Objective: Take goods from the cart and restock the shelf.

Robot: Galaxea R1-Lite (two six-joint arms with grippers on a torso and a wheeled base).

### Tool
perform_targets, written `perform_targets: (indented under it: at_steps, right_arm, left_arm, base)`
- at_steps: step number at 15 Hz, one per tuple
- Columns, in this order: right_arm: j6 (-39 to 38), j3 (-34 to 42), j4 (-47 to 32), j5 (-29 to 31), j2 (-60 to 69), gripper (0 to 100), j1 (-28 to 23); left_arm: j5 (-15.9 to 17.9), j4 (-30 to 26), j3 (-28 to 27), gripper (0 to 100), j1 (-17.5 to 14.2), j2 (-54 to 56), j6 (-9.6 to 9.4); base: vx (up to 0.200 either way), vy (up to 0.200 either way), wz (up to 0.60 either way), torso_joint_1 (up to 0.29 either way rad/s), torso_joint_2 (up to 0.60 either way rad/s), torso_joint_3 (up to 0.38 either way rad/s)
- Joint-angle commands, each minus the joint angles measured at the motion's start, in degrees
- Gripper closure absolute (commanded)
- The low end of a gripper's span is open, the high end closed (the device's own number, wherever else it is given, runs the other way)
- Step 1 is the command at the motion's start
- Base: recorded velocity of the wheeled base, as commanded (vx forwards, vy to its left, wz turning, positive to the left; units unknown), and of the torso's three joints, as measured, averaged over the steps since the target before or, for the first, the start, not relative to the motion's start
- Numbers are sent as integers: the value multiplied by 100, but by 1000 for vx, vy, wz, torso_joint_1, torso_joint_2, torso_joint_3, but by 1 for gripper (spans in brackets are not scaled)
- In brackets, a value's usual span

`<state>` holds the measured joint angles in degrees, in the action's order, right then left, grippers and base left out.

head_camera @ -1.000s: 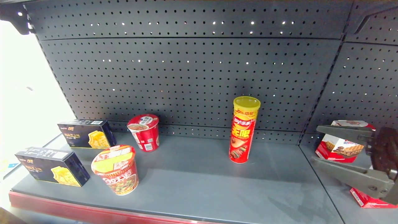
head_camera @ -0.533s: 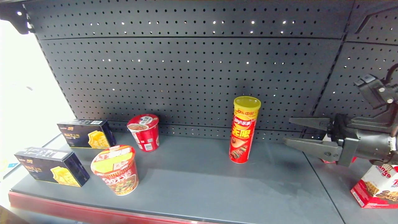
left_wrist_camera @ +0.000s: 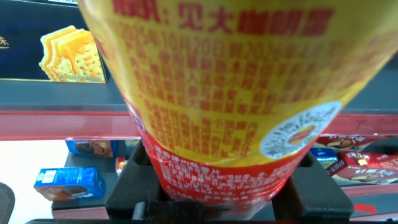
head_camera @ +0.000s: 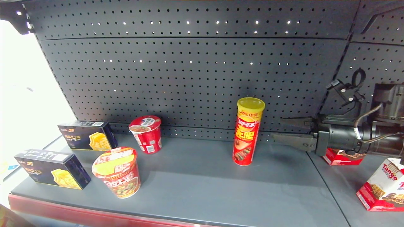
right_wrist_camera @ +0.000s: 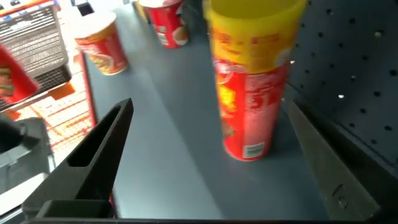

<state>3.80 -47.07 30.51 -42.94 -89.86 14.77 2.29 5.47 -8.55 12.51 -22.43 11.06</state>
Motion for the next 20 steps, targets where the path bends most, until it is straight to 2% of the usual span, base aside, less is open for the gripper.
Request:
perform_targets:
  at_steps: [1, 9, 10, 12, 18, 20]
  right_arm:
    - [-2, -92, 69, -4, -304, 0, -27]
    - [-2, -1147, 78, -127, -1324, 0, -1]
    - [-2, -1261, 78, -127, -1438, 0, 8]
    - [-2, -1375, 95, -136, -1667, 0, 43]
    - [-20, -1366, 447, -136, -2132, 0, 342]
    - [-20, -1349, 464, -119, -2194, 0, 456]
  left_arm:
    - [-1, -2, 11, 100, -3, -60, 2]
    - [-27, -2, 46, 100, -29, -60, 98]
    - [-27, -2, 46, 100, -29, -60, 169]
    - [-36, -2, 37, 100, -29, -68, 239]
    - [-36, -2, 37, 100, -38, -209, 248]
    - [-36, 6, 28, 100, -38, -209, 362]
  base:
    - [0, 0, 0, 0, 0, 0]
    - [0, 0, 0, 0, 0, 0]
    - [0, 0, 0, 0, 0, 0]
    - [0, 0, 0, 0, 0, 0]
    - [0, 0, 0, 0, 0, 0]
    - [0, 0, 0, 0, 0, 0]
